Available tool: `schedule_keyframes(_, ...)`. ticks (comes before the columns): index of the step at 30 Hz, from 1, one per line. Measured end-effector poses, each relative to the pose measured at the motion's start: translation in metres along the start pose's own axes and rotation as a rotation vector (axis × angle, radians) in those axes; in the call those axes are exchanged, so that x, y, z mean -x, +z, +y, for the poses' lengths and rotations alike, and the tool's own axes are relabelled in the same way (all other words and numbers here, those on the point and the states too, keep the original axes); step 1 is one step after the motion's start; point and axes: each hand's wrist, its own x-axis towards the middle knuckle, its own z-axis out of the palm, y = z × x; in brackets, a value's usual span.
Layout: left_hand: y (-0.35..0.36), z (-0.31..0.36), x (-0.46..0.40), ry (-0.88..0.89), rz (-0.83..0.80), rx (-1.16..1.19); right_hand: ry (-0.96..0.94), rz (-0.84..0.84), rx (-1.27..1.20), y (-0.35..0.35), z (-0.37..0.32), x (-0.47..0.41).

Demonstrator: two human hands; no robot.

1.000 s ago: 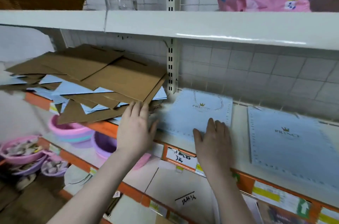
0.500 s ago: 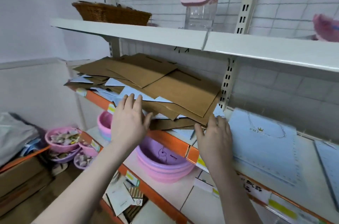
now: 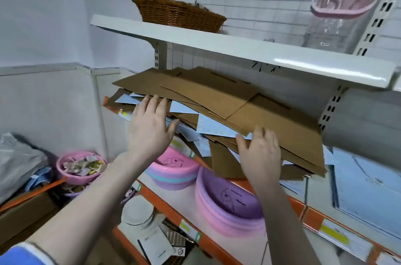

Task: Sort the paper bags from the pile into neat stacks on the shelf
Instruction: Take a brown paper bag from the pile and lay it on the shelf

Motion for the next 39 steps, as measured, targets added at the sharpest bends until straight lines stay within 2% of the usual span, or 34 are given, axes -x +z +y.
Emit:
schedule_keyframes(12, 0.052, -0.057, -0.081, 0.026, -0.085, 0.057, 0.014, -0.062, 0.079, 0.041, -0.054, -0.068)
schedule_keyframes(21, 0.112, -0.057, -0.167, 0.093, -0.221, 0.063, 0.157, -0.143, 0.203, 0.066, -0.055, -0.113)
schedule_keyframes(33, 0.145, -0.071, -0.211, 0.096, -0.535, 0.047, 0.285, -0.073, 0.282, 0.091, -0.074, -0.119)
schedule_keyframes(39, 0.147, -0.080, -0.218, 0.103, -0.564, 0.127, 0.329, -0.040, 0.180, 0.095, -0.078, -0.120)
